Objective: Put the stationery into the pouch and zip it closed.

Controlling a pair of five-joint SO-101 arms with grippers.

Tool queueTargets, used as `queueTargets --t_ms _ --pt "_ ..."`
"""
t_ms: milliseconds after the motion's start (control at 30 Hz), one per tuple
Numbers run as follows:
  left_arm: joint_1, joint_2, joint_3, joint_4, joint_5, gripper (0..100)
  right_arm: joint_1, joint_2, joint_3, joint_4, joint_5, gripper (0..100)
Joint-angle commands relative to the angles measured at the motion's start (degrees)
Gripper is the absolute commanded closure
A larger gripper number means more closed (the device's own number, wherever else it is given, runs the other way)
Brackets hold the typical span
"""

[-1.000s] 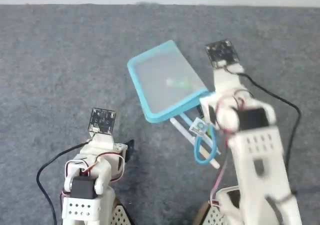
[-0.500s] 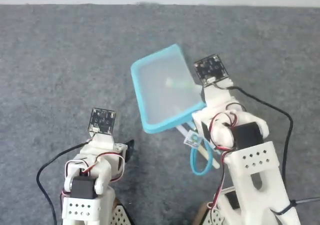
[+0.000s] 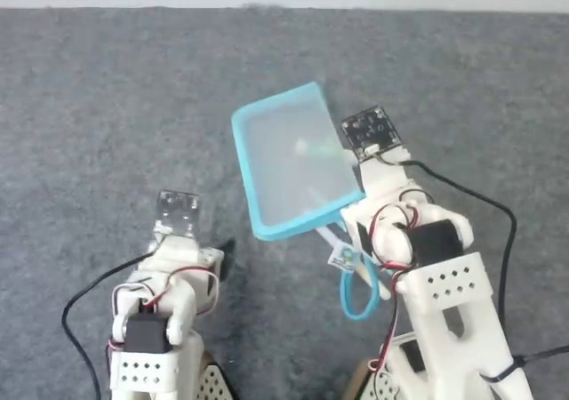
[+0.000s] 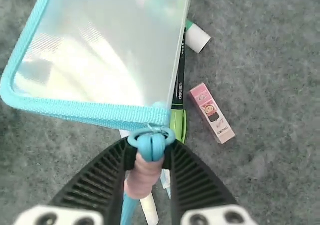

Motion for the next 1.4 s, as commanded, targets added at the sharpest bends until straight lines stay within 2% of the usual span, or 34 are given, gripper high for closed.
queueTargets --t_ms 0,100,233,433,667,833,967,1133,1233,1367 --pt "-6.86 -1.41 -1.63 -11.52 -10.90 76 -0.75 -2.15 0.88 -2.59 0.62 99.2" --pt "-7.30 -0.97 -3.38 -22.42 -10.55 76 -0.75 -2.15 1.85 -3.12 0.44 99.2" --pt "-4.22 5.71 -14.90 -18.46 -7.74 76 -0.75 -2.15 1.93 -3.12 0.35 99.2" --pt "2.37 35.43 -31.34 -18.73 2.37 76 -0.75 -2.15 2.11 -3.12 0.44 99.2" --pt "9.49 60.04 -29.49 -35.52 2.99 76 -0.75 -2.15 1.58 -3.12 0.79 99.2" --pt "11.08 72.00 -30.29 -41.76 3.25 76 -0.84 -1.54 -11.43 1.01 0.88 99.2" --pt "15.03 79.82 -32.48 -42.46 3.34 76 -7.25 1.36 -27.43 8.92 2.64 99.2" --pt "19.69 82.55 -33.27 -42.46 3.34 76 -18.77 8.57 -33.93 12.97 3.69 99.2" --pt "14.95 77.10 -32.40 -41.32 4.75 76 -21.67 9.54 -29.80 11.65 5.80 99.2" --pt "8.70 61.19 -29.32 -34.90 4.66 76 -21.85 5.67 -17.23 2.51 6.68 99.2"
